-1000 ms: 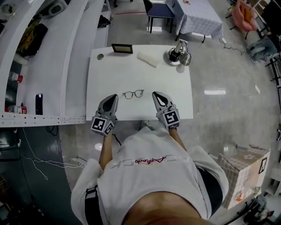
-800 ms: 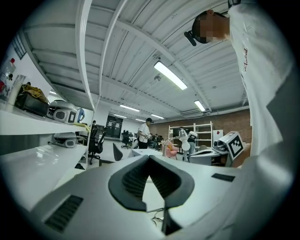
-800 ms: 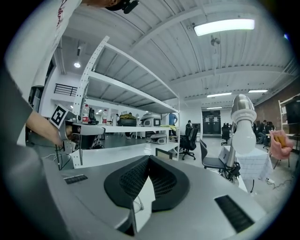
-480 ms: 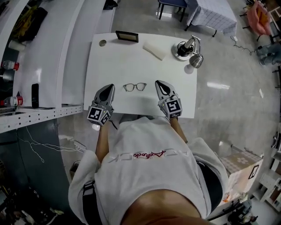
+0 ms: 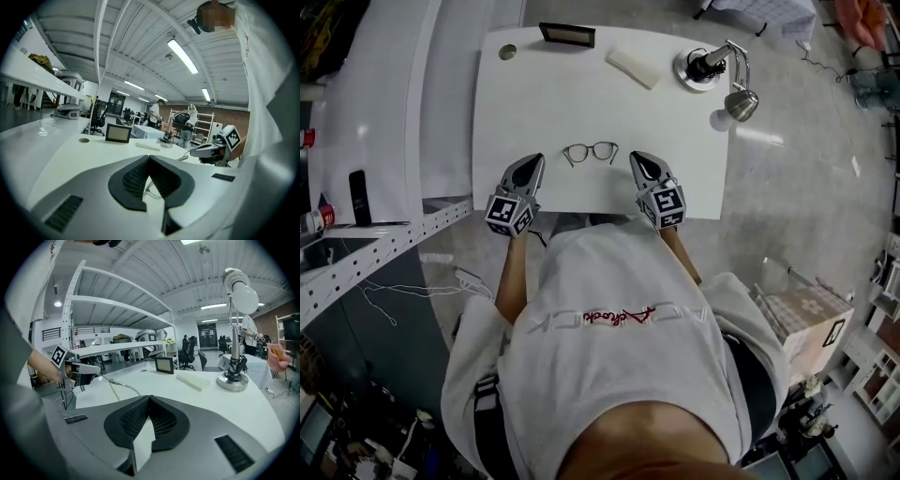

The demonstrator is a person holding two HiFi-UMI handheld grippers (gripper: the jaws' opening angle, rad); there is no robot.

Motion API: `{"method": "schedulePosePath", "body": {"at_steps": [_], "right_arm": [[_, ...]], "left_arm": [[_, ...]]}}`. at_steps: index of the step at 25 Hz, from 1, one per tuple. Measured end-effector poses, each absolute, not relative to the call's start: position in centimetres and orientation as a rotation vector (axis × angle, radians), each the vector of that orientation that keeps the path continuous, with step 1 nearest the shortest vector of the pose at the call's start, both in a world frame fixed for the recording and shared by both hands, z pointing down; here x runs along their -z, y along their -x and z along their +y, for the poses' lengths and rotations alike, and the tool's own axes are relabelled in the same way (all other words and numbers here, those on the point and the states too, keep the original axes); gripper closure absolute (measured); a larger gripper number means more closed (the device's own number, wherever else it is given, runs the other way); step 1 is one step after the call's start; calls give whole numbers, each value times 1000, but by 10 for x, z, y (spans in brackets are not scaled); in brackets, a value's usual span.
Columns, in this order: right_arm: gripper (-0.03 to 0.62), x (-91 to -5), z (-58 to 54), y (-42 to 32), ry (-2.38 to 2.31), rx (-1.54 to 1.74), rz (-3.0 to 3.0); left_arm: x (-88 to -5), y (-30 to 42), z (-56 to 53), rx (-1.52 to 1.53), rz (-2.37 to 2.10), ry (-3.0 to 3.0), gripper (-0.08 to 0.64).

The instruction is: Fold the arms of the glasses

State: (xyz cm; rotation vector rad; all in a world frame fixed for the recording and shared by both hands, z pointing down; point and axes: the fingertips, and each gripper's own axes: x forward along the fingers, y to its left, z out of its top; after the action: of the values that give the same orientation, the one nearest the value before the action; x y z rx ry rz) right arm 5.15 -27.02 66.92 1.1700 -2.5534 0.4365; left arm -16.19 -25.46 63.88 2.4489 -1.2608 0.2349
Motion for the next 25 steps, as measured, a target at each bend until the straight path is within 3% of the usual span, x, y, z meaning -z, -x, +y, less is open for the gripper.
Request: {"method": "schedulePosePath", "body": {"at_steps": [6,12,20,25], "right_arm": [[575,-701,-265,-51,-1212,-542,-2468],[575,-720,-270,-52,-1038,-388,-2383],[573,-745,-280,-44,-769,-272,-2319],[482,-751,-273,-29,-549,-70,-2281]], "left_arm": [[-682,161,-255,-411,-1160,-2458,568],[-716,146,-256,-760,-959,-2586,568],[-739,133,-255,-948,-758,-2657,566],[-738,130,-258,-1011,-690,-2716,518]]}}
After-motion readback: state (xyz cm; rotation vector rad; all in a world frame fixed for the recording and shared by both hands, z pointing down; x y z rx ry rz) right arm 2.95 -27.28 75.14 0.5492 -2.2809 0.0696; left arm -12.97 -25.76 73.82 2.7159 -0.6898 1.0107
